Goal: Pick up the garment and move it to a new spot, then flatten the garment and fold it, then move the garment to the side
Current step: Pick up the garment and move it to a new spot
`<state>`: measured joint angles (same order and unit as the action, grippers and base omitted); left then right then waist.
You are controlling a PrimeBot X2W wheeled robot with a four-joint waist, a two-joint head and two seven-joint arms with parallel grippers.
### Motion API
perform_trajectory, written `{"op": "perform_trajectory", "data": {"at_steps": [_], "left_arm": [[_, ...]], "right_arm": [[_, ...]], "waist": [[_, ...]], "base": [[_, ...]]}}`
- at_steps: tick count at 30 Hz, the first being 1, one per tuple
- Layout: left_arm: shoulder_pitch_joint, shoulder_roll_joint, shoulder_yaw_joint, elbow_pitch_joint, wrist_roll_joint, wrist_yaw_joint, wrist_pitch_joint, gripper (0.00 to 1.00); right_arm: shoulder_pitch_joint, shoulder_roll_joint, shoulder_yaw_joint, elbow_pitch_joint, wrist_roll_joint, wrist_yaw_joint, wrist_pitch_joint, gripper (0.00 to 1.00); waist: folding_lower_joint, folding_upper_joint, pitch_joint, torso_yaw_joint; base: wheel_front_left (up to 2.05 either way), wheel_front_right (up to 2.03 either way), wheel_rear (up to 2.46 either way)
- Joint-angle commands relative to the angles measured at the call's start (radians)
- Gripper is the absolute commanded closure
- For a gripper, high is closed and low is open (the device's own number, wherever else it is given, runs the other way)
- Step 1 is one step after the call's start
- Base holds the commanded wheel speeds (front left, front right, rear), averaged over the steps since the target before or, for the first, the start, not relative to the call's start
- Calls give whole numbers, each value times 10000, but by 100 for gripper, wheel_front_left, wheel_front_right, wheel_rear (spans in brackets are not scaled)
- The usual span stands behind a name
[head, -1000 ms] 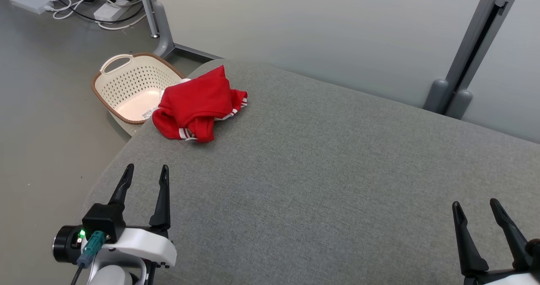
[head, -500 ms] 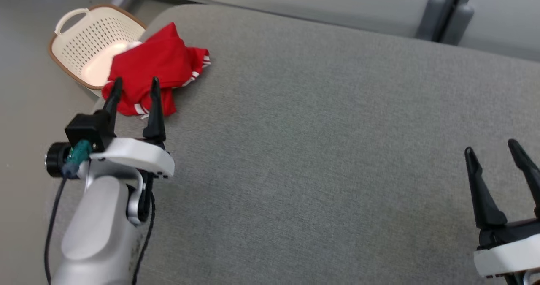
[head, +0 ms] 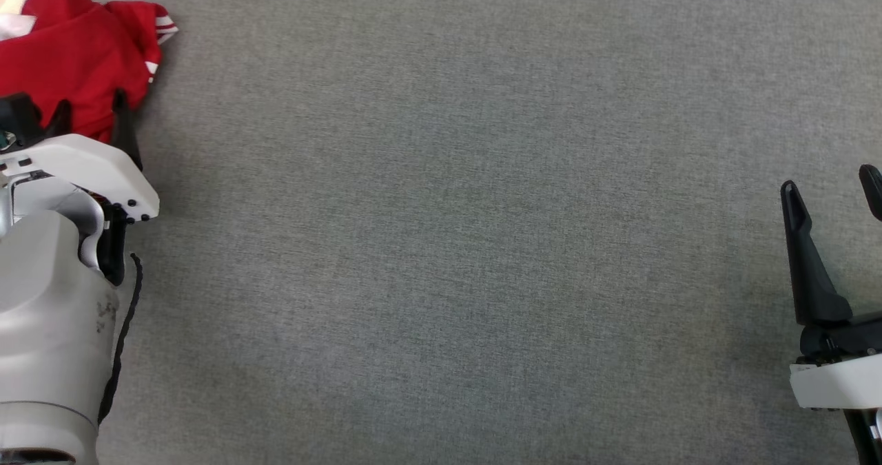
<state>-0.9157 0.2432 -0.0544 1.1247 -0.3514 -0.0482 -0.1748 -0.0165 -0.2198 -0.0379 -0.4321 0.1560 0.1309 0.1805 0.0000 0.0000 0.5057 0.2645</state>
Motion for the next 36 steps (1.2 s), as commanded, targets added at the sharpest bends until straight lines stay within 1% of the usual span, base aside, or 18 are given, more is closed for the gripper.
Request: {"op": "perform_trajectory", "data": {"at_steps": [1, 3, 6, 10, 12, 16, 20, 24, 28, 29, 31, 34, 36], "left_arm": [[-234, 173, 7, 208, -10, -60, -3, 0], [-409, 348, -50, 517, 72, -34, -182, 100], [-532, 440, -167, 715, 204, 28, -534, 100], [-740, 675, -192, 491, 271, -142, -848, 100], [-658, 612, -271, 189, 367, -219, -895, 100], [-153, 806, 27, -1103, 244, -298, -915, 100], [471, 686, 27, -1986, 312, -391, -911, 100], [1446, 639, -104, -2797, 344, -398, -904, 100], [2819, 467, -304, -4295, 408, -162, -548, 100], [2819, 467, -304, -4295, 408, -162, -548, 100], [3614, 374, -445, -5328, 365, -68, -66, 100], [4816, 427, -550, -7208, 402, 249, 723, 100], [5627, 467, -587, -8477, 404, 473, 1251, 100]], "right_arm": [[-135, -32, -24, 42, 41, -4, -89, 0], [-167, -9, -73, 112, 67, -4, -148, 0], [-154, 30, -198, 176, 66, -4, -165, 0], [-94, 18, -227, 315, -52, -4, -231, 0], [-30, 88, -191, 430, -53, -2, -315, 0], [178, 358, -64, 745, 79, -4, -511, 0], [470, 691, 14, 1121, 176, -4, -709, 0], [934, 967, 213, 1439, 198, -4, -859, 0], [1383, 1207, 358, 1607, 229, -4, -994, 0], [1383, 1207, 358, 1607, 229, -4, -994, 0], [1541, 1290, 358, 1631, 255, -4, -1018, 0], [1722, 1394, 446, 1611, 271, -4, -1035, 0], [1739, 1431, 533, 1624, 269, -4, -1004, 0]], "waist": [[0, 0, 273, -269], [0, 0, 281, -280], [0, 0, 187, -178], [0, 0, -204, -31], [0, 0, -549, 28], [0, 0, -1381, 4], [0, 0, -2383, -37], [0, 0, -3410, -237], [0, 0, -4159, -552], [0, 0, -4159, -552], [0, 0, -4364, -722], [0, 0, -4509, -1036], [0, 0, -4503, -1362]], "base": [[0, 0, 0], [0, 0, 0], [0, 0, 0], [0, 0, 0], [0, 0, 0], [0, 0, 0], [0, 0, 0], [0, 0, 0], [0, 0, 0], [0, 0, 0], [0, 0, 0], [0, 0, 0], [0, 0, 0]]}}
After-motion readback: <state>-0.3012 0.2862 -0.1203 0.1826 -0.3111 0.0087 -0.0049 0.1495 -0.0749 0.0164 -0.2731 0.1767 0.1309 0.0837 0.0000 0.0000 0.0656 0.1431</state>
